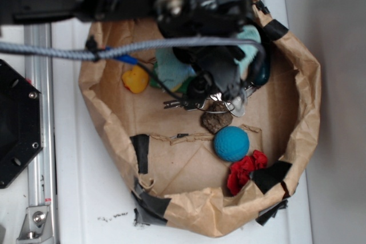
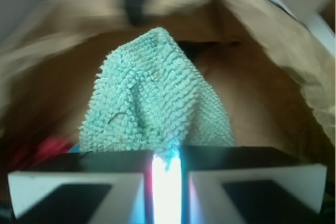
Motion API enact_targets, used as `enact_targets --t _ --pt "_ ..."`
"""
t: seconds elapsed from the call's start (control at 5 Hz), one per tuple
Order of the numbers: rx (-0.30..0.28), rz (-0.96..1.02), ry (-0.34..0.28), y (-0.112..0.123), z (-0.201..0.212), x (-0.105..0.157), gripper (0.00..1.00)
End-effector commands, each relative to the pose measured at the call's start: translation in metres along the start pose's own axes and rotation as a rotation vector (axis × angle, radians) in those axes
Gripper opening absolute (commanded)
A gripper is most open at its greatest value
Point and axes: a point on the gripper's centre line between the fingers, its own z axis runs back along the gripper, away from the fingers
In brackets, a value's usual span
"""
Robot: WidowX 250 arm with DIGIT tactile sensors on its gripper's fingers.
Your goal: Grab the blue cloth.
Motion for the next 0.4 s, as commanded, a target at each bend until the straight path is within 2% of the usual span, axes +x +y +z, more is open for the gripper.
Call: enact_targets --t 0.0,0.2 --pt "0.03 -0.245 0.059 -0.025 0.061 -0.001 0.0" --pt "0.057 -0.291 0.096 -0.028 0.055 -0.017 0.0"
